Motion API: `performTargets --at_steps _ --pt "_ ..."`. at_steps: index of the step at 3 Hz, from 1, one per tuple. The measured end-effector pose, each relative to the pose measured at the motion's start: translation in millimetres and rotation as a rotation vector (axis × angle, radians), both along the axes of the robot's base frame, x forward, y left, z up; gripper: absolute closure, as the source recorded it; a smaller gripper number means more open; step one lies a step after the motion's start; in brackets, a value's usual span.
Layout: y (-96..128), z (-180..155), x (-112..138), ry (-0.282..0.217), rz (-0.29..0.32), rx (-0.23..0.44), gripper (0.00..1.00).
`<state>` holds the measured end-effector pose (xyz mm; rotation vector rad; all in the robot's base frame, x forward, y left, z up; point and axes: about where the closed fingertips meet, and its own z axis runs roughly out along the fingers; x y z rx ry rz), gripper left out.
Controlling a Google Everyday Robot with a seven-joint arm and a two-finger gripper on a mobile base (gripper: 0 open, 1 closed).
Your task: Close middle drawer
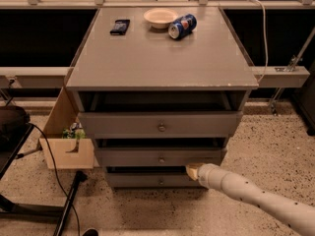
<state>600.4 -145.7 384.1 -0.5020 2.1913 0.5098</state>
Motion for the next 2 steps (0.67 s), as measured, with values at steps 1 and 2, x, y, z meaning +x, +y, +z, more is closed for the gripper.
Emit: performTargets --at_steps 1,2 --pt "0.1 0.0 0.0 0.000 0.000 0.000 0.51" --pt "0.1 0.0 0.0 0.000 0.000 0.000 0.26"
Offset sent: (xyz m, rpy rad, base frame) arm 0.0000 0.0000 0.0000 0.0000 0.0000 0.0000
